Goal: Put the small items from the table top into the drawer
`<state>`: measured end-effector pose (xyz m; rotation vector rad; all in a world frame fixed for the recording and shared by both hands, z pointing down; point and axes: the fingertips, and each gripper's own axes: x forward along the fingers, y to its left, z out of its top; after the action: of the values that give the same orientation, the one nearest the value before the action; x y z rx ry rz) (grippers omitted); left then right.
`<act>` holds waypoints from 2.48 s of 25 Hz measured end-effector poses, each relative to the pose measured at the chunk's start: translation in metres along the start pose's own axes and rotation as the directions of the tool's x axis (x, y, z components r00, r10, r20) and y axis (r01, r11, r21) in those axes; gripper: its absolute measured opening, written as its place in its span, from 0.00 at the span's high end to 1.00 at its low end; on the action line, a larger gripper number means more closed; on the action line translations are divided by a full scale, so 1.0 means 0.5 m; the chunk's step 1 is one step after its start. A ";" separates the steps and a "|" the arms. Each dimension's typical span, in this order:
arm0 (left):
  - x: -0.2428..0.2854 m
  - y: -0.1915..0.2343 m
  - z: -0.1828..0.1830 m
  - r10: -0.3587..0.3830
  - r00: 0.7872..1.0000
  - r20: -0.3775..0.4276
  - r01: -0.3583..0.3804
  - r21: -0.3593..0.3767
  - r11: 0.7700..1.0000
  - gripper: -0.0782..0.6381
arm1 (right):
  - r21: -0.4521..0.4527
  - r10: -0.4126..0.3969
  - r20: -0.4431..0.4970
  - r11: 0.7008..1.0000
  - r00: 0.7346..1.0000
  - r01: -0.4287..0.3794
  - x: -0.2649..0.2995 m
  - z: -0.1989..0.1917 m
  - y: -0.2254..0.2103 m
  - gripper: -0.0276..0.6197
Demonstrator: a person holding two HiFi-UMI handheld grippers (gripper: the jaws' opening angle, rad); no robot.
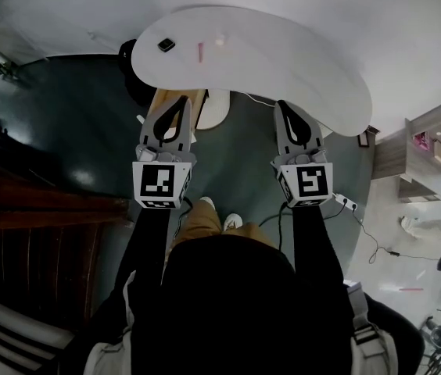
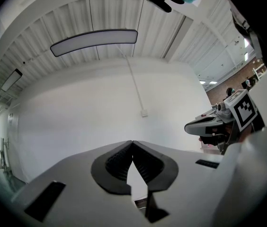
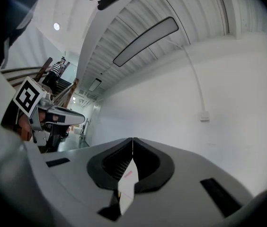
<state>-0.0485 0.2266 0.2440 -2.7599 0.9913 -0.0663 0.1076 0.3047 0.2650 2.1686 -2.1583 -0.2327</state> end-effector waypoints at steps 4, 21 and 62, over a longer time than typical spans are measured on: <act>0.024 0.024 -0.013 0.001 1.000 -0.004 -0.001 0.006 1.000 0.87 | 0.000 0.014 0.005 1.000 1.000 -0.014 0.035 -0.013 -0.005 0.91; 0.354 0.261 -0.130 -0.022 1.000 -0.013 0.022 -0.011 1.000 0.87 | 0.001 0.007 0.009 1.000 1.000 -0.007 0.390 -0.097 -0.101 0.91; 0.750 0.264 -0.684 -0.268 0.765 -0.586 0.124 -0.274 0.954 0.69 | 0.027 -0.021 -0.013 0.999 1.000 0.021 0.774 -0.163 -0.349 0.91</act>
<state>0.1206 -0.1717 0.5401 -3.1042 0.8562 -1.0210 0.2928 -0.0846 0.2960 2.2018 -2.1453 -0.1915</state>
